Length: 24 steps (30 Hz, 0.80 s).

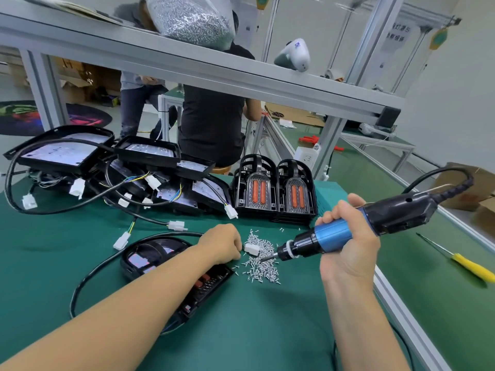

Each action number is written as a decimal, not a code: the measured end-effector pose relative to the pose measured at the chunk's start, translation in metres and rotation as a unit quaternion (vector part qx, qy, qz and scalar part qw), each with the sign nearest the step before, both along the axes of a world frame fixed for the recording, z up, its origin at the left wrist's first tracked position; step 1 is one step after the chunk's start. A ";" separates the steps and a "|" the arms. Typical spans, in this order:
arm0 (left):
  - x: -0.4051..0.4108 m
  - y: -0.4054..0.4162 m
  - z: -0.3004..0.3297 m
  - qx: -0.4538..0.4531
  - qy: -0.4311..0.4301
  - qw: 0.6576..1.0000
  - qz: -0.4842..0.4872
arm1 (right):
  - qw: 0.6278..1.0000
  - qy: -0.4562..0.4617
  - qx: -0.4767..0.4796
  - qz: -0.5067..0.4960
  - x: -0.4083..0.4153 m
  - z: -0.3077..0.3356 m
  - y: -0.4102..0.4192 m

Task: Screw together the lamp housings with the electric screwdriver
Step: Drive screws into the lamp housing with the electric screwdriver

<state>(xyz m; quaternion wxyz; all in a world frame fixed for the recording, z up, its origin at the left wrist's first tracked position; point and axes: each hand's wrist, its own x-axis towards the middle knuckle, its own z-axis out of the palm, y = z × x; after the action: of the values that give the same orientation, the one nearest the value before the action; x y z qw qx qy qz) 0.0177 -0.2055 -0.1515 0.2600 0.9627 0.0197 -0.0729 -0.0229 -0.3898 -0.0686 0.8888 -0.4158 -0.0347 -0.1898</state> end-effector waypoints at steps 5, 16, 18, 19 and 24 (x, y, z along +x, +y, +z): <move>0.003 -0.012 -0.002 0.030 -0.018 0.999 0.006 | 1.000 0.004 0.004 0.004 0.001 -0.003 -0.002; 0.003 -0.026 -0.003 0.200 -0.098 0.975 -0.022 | 1.000 0.011 -0.008 0.005 0.001 -0.004 -0.003; 0.001 -0.030 -0.003 0.249 -0.099 0.962 -0.048 | 1.000 0.012 -0.012 0.004 0.000 -0.004 -0.003; 0.000 -0.032 -0.003 0.268 -0.095 0.957 -0.064 | 1.000 0.013 -0.011 0.003 0.000 -0.004 -0.003; -0.003 -0.022 0.009 0.130 -0.065 0.988 -0.047 | 1.000 0.000 0.003 0.005 -0.001 0.001 -0.004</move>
<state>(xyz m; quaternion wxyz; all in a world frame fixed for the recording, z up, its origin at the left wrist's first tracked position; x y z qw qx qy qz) 0.0144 -0.2278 -0.1429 0.1297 0.9908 -0.0330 -0.0193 -0.0243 -0.3942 -0.0678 0.8912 -0.4125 -0.0363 -0.1855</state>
